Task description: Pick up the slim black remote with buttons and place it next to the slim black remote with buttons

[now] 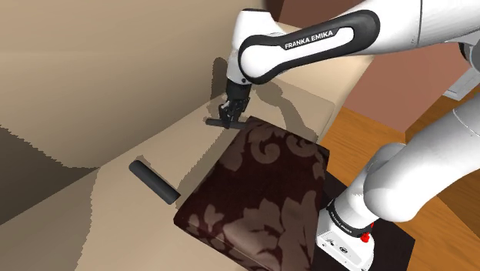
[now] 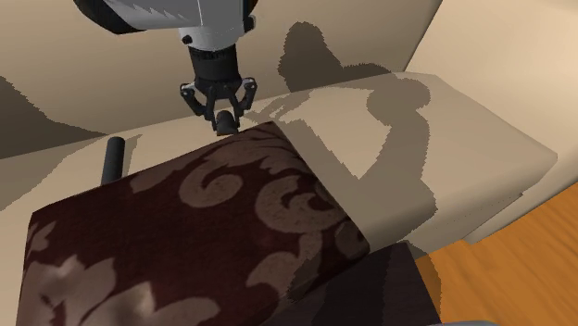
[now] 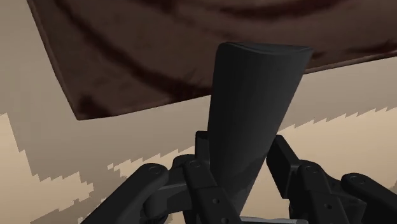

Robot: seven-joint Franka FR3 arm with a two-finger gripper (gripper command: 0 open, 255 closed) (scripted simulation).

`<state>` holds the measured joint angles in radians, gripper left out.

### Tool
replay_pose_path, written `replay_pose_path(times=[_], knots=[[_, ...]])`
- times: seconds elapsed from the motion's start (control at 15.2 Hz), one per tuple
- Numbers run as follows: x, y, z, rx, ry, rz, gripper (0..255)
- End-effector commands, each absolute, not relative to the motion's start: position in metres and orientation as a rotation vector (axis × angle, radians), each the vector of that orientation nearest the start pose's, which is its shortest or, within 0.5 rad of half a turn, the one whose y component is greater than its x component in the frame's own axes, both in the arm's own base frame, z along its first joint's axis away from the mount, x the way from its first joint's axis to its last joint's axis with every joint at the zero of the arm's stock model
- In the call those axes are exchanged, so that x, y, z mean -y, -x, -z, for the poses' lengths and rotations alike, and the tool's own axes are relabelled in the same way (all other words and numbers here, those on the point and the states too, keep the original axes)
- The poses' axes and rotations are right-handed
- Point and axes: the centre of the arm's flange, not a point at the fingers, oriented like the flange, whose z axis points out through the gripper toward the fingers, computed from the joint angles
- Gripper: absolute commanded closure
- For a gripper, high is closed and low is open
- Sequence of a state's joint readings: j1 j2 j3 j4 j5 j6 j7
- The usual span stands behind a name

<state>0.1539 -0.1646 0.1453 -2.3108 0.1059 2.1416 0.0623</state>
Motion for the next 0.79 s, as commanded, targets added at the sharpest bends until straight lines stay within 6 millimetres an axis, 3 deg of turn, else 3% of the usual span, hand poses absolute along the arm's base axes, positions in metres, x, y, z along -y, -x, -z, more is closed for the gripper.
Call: replay_pose_path(times=[0.0, 0.73], knots=[[-0.171, -0.451, -0.411, 0.27, 3.067, -0.027, 255], [-0.298, -0.382, -0.415, 0.27, 3.067, -0.027, 255]])
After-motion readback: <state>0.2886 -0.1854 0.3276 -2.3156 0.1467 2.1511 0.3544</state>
